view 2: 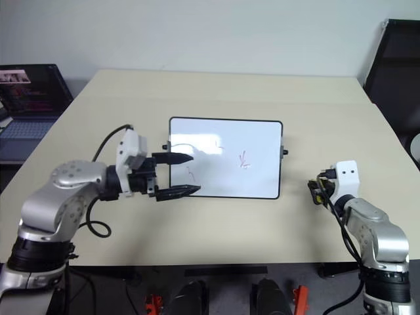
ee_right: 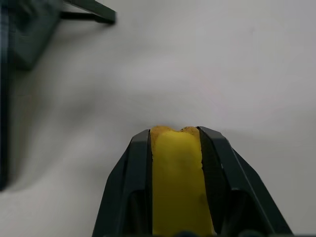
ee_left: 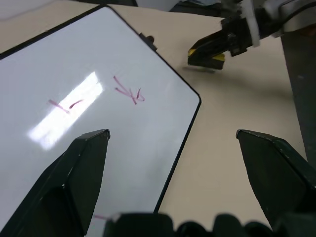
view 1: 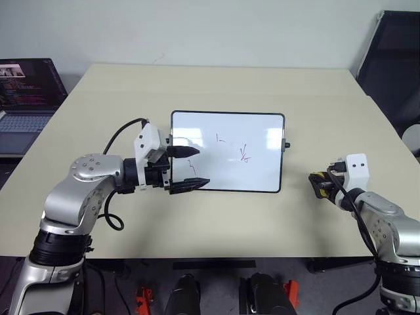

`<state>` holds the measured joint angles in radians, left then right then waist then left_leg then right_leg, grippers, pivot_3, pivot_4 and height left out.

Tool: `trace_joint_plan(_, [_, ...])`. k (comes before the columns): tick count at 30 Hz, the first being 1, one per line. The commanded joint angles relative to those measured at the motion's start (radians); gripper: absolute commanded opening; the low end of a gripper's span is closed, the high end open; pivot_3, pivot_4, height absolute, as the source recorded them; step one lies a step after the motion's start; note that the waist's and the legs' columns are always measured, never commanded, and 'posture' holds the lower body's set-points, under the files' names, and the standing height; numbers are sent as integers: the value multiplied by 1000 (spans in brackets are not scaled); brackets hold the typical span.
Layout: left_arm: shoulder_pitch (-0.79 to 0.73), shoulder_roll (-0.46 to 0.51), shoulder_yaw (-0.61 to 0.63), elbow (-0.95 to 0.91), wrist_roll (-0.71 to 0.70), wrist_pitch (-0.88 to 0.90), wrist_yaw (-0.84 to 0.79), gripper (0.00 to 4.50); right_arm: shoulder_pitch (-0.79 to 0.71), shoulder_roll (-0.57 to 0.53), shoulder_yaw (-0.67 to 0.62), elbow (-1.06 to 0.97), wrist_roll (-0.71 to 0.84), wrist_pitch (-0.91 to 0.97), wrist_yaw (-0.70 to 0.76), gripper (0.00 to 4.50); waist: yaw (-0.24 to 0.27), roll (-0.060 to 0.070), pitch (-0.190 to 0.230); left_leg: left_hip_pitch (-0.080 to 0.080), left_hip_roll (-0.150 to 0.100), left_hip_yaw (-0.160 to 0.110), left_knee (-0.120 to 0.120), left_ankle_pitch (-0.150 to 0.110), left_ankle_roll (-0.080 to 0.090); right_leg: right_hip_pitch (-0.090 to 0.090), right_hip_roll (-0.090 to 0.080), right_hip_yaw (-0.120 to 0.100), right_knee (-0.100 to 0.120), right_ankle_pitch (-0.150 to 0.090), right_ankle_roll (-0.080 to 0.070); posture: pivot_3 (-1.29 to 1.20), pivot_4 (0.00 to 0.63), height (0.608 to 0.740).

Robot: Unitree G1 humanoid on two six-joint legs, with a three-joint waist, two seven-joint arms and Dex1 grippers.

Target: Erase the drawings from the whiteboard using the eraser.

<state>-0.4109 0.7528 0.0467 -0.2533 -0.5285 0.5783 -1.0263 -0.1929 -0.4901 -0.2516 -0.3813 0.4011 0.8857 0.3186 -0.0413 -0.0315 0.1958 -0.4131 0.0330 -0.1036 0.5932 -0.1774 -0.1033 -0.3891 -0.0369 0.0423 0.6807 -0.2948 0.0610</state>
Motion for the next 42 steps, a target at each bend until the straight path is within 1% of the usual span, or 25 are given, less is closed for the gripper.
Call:
trace_joint_plan(1, [18, -1, 63, -62, -26, 22, 61, 4500, -33, -9, 43, -171, 13, -14, -1, 997, -2, 0, 0, 0, 0, 0, 0, 0, 0, 0, 0, 0, 0, 0, 0, 0, 150, 740])
trace_joint_plan(3, [30, 2, 71, -71, -32, 31, 73, 4500, -68, -2, 103, -197, -20, -33, -17, 997, -4, 0, 0, 1, 0, 0, 0, 0, 0, 0, 0, 0, 0, 0, 0, 0, 150, 740])
trace_joint_plan(7, [36, 19, 66, -69, -27, 31, 71, 4500, -175, 16, 300, -157, -139, -111, -35, 997, -6, 0, 0, 1, 0, 0, 0, 1, 1, 0, 0, 0, 0, 1, 0, 0, 150, 740])
trace_joint_plan(10, [46, 38, 60, -67, -13, 19, 63, 4500, -241, 46, 394, -64, -214, -180, -38, 997, -10, 0, 0, 1, 0, 0, 0, 1, 1, 0, 0, 0, 0, 1, 0, 0, 150, 740])
trace_joint_plan(13, [52, 39, 74, -61, -8, 23, 88, 4500, -295, 71, 442, 21, -270, -251, -34, 996, -9, 0, 0, 0, 0, 0, 0, 1, 1, 0, 0, 0, -1, 1, -1, 0, 150, 740])
trace_joint_plan(20, [118, 58, 82, -94, -7, 37, 111, 4500, -403, 129, 494, 221, -380, -422, -32, 996, -13, 0, 0, 0, 0, -1, 0, 1, 1, 0, 0, -1, 0, 1, -1, 0, 150, 740])
trace_joint_plan(23, [145, 70, 76, -94, 22, 26, 119, 4500, -423, 142, 519, 274, -403, -465, 8, 996, -15, 0, 0, 0, 0, -1, 0, 1, 1, 0, 0, -1, 0, 2, -2, 0, 150, 740])
trace_joint_plan(29, [151, 66, 83, -105, 13, 31, 127, 4500, -383, 103, 585, 281, -432, -426, 139, 995, -13, 0, 0, 0, 0, -1, 0, 1, 1, 0, 0, -1, 0, 2, -2, 0, 150, 740])
trace_joint_plan(32, [152, 66, 85, -104, 14, 32, 129, 4500, -372, 47, 640, 264, -462, -416, 227, 995, -13, 0, 0, 1, 0, -1, 0, 1, 1, 1, 0, -1, 0, 2, -1, 0, 150, 740])
trace_joint_plan(35, [153, 68, 83, -98, 19, 27, 126, 4500, -388, 34, 641, 287, -508, -456, 217, 995, -13, 0, 0, 3, 0, -1, 0, 1, 1, 2, 0, -1, 1, 1, -1, 0, 150, 740])
trace_joint_plan(39, [151, 68, 82, -92, 22, 23, 123, 4500, -443, 87, 584, 356, -570, -533, 88, 994, -14, 0, 0, 4, 0, 0, 0, 2, 3, 2, 0, 0, 1, 3, 0, 0, 150, 740])
trace_joint_plan(42, [155, 67, 81, -91, 22, 24, 122, 4500, -438, 103, 591, 362, -572, -534, 101, 994, -13, 0, 0, 4, 0, 0, 0, 4, 5, 2, 0, 0, 1, 5, -1, 0, 150, 740])
